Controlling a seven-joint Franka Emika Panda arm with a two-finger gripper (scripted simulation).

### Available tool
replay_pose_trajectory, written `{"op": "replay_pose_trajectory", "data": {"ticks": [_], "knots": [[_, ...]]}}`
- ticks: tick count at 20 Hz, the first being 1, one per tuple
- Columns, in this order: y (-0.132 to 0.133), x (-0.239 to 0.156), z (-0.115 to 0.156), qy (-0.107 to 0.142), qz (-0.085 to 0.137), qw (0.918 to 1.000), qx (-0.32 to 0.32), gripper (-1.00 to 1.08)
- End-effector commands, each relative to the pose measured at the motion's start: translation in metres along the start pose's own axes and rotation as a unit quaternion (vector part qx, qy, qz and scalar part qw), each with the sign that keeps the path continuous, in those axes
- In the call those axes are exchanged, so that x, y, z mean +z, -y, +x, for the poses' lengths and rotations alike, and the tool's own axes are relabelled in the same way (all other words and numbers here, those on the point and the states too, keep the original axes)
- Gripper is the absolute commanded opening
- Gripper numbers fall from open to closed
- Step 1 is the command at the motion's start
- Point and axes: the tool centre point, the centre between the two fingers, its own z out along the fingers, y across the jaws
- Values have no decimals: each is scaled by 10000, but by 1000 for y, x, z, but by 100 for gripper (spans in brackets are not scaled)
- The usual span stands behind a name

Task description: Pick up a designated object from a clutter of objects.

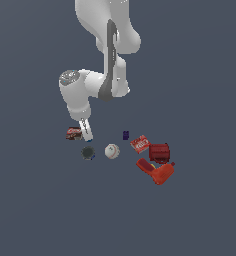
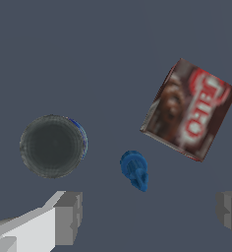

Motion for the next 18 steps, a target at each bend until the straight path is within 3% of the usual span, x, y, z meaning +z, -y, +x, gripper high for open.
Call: {"op": "replay_pose_trajectory", "data": {"ticks": [1, 18], "knots": [[0, 0, 0, 0, 0, 10000, 1, 100], [-2, 46, 0, -4, 0, 10000, 32, 100]]}}
